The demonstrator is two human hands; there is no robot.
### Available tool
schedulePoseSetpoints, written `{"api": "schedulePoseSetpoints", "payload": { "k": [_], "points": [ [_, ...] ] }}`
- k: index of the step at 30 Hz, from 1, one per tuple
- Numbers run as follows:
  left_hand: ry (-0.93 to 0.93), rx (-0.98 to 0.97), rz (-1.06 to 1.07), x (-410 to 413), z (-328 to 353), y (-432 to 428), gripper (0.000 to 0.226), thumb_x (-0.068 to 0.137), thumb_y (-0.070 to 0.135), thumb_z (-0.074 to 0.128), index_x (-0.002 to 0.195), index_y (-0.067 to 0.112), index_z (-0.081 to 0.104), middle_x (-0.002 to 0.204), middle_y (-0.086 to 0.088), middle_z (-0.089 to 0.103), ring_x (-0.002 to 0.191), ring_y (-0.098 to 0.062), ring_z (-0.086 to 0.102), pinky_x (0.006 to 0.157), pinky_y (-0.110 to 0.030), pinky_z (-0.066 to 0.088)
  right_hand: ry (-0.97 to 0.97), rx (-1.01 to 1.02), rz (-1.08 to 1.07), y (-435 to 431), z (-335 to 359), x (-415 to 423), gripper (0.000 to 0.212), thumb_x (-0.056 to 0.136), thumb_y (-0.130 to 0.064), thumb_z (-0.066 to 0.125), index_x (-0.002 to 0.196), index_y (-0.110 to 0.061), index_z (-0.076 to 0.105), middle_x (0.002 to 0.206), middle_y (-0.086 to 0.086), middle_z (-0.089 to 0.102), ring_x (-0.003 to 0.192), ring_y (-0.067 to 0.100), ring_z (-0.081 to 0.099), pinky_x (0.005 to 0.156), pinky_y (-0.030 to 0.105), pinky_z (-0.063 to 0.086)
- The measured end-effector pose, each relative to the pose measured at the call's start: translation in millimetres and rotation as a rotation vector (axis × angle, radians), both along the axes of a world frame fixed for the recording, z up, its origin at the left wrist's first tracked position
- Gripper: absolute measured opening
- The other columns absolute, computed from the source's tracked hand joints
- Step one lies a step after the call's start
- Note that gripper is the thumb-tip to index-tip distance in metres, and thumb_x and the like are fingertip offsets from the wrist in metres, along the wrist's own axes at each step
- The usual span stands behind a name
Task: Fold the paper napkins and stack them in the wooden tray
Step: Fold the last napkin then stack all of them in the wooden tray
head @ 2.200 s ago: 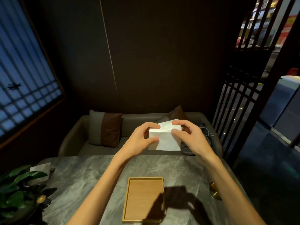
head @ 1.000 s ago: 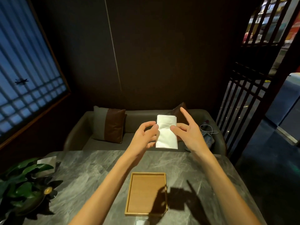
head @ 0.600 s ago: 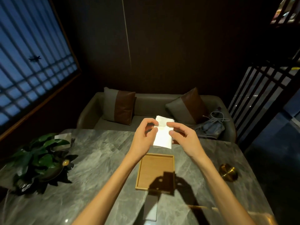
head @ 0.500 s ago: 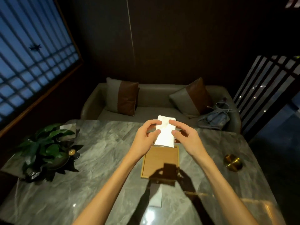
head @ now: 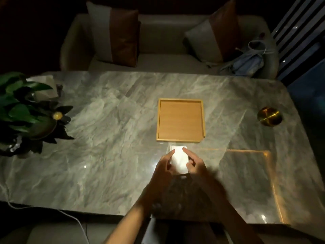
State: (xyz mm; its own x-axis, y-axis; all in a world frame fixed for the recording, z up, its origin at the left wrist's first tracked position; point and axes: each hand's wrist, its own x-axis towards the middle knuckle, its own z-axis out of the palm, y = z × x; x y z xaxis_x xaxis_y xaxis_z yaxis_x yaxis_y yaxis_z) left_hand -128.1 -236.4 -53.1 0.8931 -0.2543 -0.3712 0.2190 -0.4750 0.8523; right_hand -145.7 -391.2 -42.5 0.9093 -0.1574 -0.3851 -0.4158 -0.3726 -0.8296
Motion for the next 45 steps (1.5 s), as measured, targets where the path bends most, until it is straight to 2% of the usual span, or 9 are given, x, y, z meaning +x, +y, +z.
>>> {"api": "schedulePoseSetpoints", "payload": {
  "k": [4,9,14,20,23,29,34,37,45],
  "points": [
    [-0.049,-0.003,0.029,-5,-37,-1,0.055,0.093,-0.002,0.065,0.144,0.006,0.047,0.137,-0.010,0.056,0.125,-0.024,0.058,0.103,-0.025,0.046,-0.043,-0.082,0.032,6,-39,0,0.057,0.080,0.000,0.044,0.136,0.006,0.054,0.143,0.022,0.053,0.131,0.031,0.052,0.112,0.039,0.041],
    [-0.127,0.037,0.003,12,-60,-5,0.045,0.100,-0.003,0.053,0.136,0.024,0.058,0.125,-0.006,0.063,0.121,-0.020,0.060,0.100,-0.033,0.054,-0.026,-0.102,0.012,10,-68,5,0.051,0.087,0.005,0.049,0.137,0.001,0.055,0.140,0.023,0.050,0.129,0.032,0.049,0.106,0.009,0.033],
    [0.018,0.176,0.055,16,-79,-7,0.065,0.093,0.003,0.061,0.152,0.017,0.036,0.149,-0.020,0.039,0.137,-0.036,0.040,0.113,-0.045,0.041,-0.004,-0.202,-0.042,15,-84,-4,0.059,0.084,-0.022,0.048,0.142,-0.010,0.053,0.129,0.015,0.046,0.115,0.030,0.050,0.105,0.040,0.042],
    [-0.100,0.104,0.056,14,-82,-14,0.046,0.092,-0.006,0.061,0.137,0.002,0.054,0.127,-0.020,0.060,0.121,-0.030,0.058,0.098,-0.041,0.055,0.030,-0.126,-0.098,17,-86,-7,0.049,0.097,-0.011,0.049,0.146,-0.014,0.047,0.121,0.011,0.045,0.113,0.024,0.053,0.102,0.033,0.047],
    [-0.094,0.134,0.096,15,-86,-18,0.042,0.092,-0.008,0.059,0.132,0.004,0.054,0.125,-0.017,0.057,0.116,-0.026,0.060,0.080,-0.012,0.055,-0.015,-0.220,-0.040,18,-82,-6,0.050,0.094,-0.012,0.043,0.143,-0.005,0.048,0.118,0.020,0.048,0.109,0.029,0.054,0.092,0.028,0.047],
    [0.024,0.216,0.216,19,-97,-20,0.036,0.095,-0.004,0.056,0.130,0.002,0.052,0.109,-0.010,0.058,0.096,-0.017,0.056,0.070,-0.008,0.048,0.108,-0.067,-0.339,19,-79,5,0.027,0.088,-0.013,0.051,0.107,0.004,0.063,0.088,0.020,0.062,0.075,0.027,0.060,0.053,0.028,0.042],
    [0.173,0.220,0.219,32,-99,-22,0.027,0.094,0.002,0.064,0.118,0.009,0.054,0.104,-0.006,0.057,0.098,-0.022,0.058,0.067,-0.016,0.047,0.209,0.101,-0.284,10,-82,14,0.022,0.081,-0.005,0.064,0.061,-0.015,0.059,0.064,-0.001,0.052,0.070,0.019,0.049,0.056,0.024,0.039],
    [0.254,0.207,0.201,41,-105,-21,0.034,0.092,0.001,0.065,0.123,0.010,0.053,0.106,-0.003,0.053,0.097,-0.017,0.053,0.057,-0.011,0.037,0.250,0.253,-0.280,2,-86,17,0.011,0.084,0.009,0.061,0.084,0.011,0.071,0.080,0.012,0.063,0.078,0.025,0.058,0.066,0.033,0.049],
    [0.378,0.174,0.196,47,-88,-28,0.020,0.094,0.006,0.061,0.113,0.005,0.058,0.104,-0.008,0.057,0.092,-0.019,0.058,0.067,-0.022,0.051,0.244,0.170,-0.347,3,-90,16,0.019,0.084,0.001,0.068,0.102,-0.003,0.071,0.106,0.018,0.071,0.089,0.027,0.063,0.080,0.041,0.057]
  ]
}}
